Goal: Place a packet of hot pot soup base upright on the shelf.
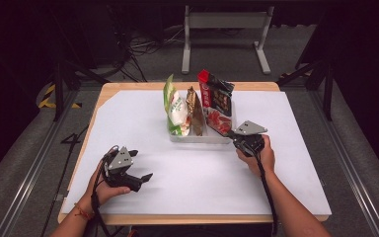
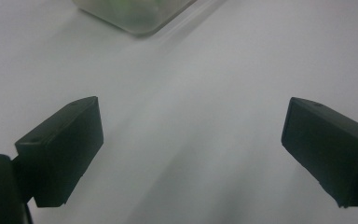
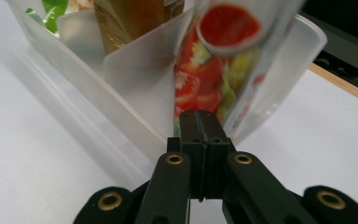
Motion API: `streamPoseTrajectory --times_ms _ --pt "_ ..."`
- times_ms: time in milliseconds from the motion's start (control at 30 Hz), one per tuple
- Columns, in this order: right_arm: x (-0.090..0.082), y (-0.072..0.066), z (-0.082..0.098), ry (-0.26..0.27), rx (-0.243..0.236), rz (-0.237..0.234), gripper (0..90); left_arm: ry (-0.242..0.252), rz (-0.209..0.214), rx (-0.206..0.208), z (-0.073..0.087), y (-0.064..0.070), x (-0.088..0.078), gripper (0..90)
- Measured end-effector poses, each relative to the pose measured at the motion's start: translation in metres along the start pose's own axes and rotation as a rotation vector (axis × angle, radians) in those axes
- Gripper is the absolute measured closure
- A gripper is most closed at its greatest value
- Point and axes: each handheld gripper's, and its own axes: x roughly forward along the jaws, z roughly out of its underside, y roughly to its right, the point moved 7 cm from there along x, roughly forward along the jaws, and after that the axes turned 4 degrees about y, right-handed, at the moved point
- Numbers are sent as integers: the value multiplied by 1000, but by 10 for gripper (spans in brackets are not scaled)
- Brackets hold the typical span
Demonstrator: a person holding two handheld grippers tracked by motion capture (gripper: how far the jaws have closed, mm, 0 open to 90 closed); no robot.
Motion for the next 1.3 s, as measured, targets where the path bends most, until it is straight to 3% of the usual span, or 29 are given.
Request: streamPoseTrajectory --times_ms 833,1300 --pt "-23 0 -13 48 -14 -25 863 1 2 9 0 -1 0 60" --pt "-29 1 -15 40 -43 -52 758 -13 14 19 1 1 3 60"
